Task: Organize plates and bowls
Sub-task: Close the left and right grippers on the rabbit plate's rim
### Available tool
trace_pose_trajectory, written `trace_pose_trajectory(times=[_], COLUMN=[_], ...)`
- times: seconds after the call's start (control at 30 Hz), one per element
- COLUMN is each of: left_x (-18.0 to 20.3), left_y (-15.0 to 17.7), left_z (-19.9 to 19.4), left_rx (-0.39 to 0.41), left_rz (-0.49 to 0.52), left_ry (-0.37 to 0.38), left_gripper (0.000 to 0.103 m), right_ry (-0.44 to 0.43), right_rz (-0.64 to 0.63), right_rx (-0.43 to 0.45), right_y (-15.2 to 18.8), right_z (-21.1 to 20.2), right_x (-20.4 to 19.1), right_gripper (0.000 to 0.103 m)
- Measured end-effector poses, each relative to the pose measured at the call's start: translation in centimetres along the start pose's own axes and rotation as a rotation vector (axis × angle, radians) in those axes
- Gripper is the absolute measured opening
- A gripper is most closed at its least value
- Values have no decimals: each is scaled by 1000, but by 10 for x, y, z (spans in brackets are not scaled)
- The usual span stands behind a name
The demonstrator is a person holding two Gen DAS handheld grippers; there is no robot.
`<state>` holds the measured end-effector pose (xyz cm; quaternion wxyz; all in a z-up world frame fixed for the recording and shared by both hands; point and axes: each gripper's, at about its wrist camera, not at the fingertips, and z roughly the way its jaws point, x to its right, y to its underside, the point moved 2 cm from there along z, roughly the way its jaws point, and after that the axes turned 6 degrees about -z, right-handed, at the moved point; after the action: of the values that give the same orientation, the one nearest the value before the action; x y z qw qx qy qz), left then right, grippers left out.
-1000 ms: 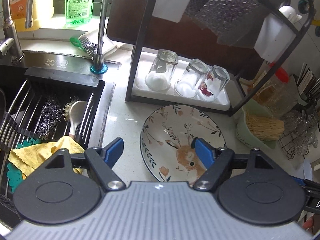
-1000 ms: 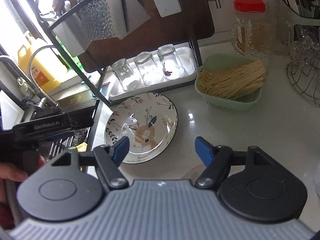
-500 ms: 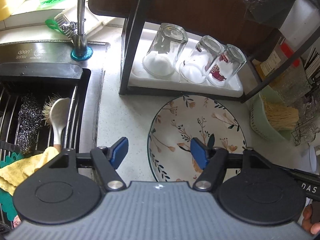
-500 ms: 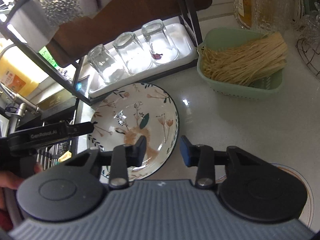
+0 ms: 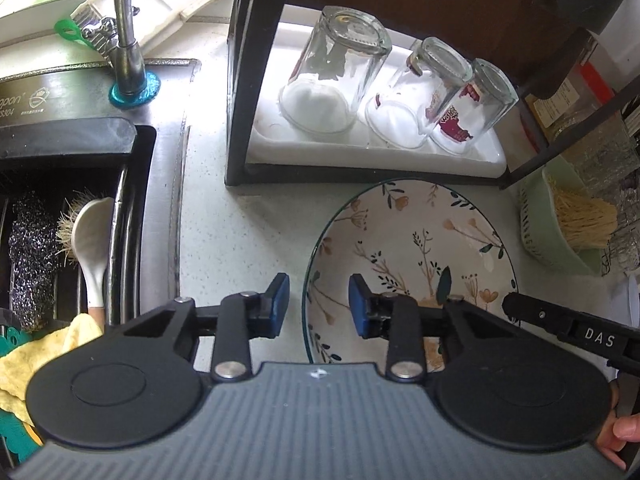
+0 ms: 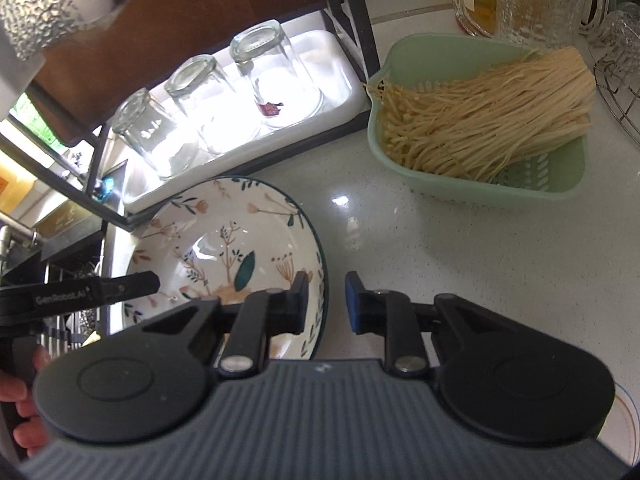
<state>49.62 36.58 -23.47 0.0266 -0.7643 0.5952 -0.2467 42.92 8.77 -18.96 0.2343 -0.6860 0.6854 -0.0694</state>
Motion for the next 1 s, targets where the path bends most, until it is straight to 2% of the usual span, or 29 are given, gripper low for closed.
trace_pose_trajectory(times=[0.1,0.2,0.37,0.47,0.53,0.67,0.87,1.0], left_x=[1,4,3,-2,-6,-2,6,16], left_y=[-3,-3,-5,-9,-12,-13,-3,8], left_z=[3,6,6,4,1,-11,-33,-51], left_rx=[-6,-27,-34,-73,-89,-74,-60,-60], left_rz=[10,41,53,42,23,38,14,0], left_ry=[2,-5,-10,26,56,52,101,144], left_gripper=[29,23,23,23,23,23,23,23], right_ry=[-19,-16,-38,-66,-85,-120,-127,-97], right_rz=[14,15,37,71,60,47,58,72], right_rx=[-6,-9,-26,-53,-46,-38,-23,-17], right_y=[0,0,-3,-4,-4,-5,1,9], right_z=[6,9,14,14,9,-7,-35,-58], right_x=[-1,-1,-1,3,3,1,4,6], right_gripper=[14,13,14,14,14,14,14,14])
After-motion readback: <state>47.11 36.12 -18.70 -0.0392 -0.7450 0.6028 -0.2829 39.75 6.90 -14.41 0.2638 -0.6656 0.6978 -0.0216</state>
